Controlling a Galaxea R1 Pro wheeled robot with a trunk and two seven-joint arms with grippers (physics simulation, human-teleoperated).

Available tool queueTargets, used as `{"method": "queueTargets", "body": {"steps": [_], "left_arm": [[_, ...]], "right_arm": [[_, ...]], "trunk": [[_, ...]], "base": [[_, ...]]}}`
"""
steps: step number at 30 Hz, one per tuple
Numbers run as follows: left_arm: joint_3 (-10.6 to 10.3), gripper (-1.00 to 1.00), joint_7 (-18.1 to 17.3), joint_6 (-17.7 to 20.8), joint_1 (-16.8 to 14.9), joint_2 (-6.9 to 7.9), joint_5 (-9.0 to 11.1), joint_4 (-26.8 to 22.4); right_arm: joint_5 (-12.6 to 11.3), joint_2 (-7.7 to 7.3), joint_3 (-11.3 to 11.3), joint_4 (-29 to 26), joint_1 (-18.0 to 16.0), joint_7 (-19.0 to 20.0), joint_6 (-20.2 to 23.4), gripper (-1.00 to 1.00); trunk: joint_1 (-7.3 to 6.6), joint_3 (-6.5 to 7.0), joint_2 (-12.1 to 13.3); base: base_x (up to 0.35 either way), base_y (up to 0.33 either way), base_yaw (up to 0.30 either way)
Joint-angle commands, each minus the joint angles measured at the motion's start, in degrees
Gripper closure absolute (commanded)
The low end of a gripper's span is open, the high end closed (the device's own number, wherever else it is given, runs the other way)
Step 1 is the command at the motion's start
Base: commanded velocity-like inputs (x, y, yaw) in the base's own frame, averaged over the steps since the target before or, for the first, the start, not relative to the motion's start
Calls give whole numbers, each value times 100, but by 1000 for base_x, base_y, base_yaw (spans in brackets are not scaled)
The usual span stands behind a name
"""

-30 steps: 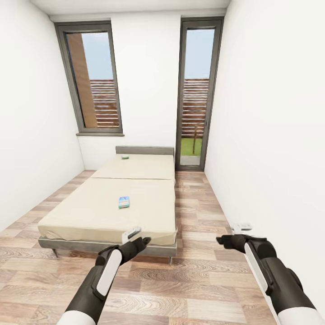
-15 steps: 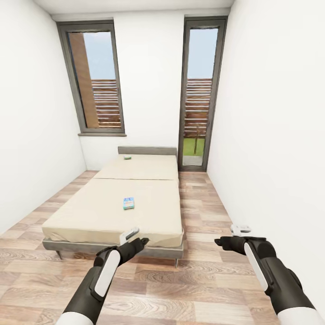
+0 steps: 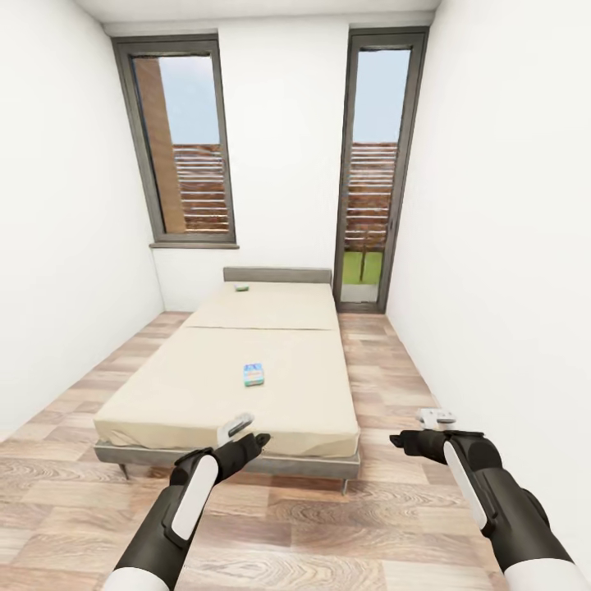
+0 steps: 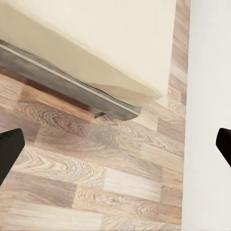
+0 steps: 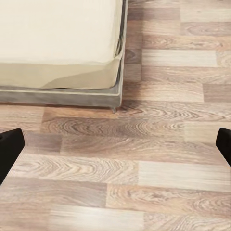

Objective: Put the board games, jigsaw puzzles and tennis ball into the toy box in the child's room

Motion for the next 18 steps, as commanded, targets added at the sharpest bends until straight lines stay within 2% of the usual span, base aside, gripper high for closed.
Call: {"method": "queueTargets", "body": {"steps": [1,12,18], "left_arm": [[-7,-100,51,15,-3,2,60,-7],[-8,-100,27,13,-1,12,61,4],[-10,-100,19,8,4,29,61,6]], "right_arm": [[-26,0,-7,-7,-4,4,29,-100],[-26,-8,-7,-7,-9,3,37,-100],[-28,-14,-8,-7,-9,3,38,-100]], "trunk": [[1,-7,-4],[1,-7,-4],[1,-7,-4]], "base": [[104,316,0],[109,318,0],[186,289,0]]}}
